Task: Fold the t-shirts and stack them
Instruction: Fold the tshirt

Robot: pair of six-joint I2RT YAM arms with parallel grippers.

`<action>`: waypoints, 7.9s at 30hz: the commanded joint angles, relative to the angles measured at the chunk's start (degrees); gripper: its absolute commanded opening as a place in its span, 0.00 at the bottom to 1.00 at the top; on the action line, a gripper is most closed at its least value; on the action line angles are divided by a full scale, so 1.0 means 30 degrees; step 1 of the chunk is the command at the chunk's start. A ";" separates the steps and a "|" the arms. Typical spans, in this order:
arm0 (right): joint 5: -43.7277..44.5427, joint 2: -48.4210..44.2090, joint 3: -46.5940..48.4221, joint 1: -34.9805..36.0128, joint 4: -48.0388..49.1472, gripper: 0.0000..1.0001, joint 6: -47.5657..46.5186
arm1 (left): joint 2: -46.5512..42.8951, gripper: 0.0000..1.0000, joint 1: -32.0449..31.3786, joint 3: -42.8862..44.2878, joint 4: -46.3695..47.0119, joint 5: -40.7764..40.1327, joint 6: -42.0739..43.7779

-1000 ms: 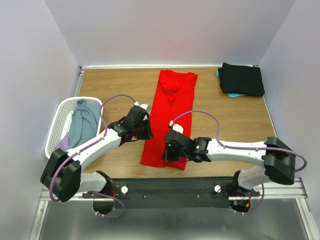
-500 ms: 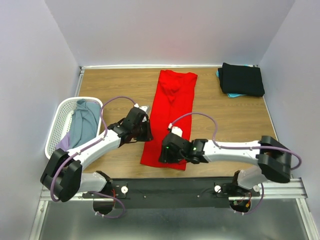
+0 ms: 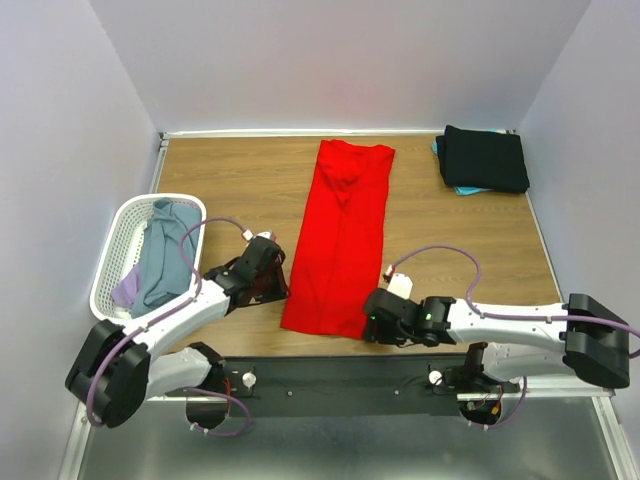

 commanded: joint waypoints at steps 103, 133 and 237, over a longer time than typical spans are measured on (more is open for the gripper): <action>0.0910 1.1886 1.3390 -1.3073 0.1927 0.00 -1.0211 | 1.2181 0.00 0.1955 1.2241 0.3854 0.2311 0.1608; -0.2872 1.1184 1.3979 -1.4424 0.3422 0.65 -1.1326 | 1.1742 0.32 0.2485 1.3472 0.4352 0.2486 0.2897; -0.1375 1.2529 1.2013 -1.0584 0.4710 0.61 -0.8630 | 0.9901 0.23 0.1134 0.8229 0.6432 0.2517 0.1990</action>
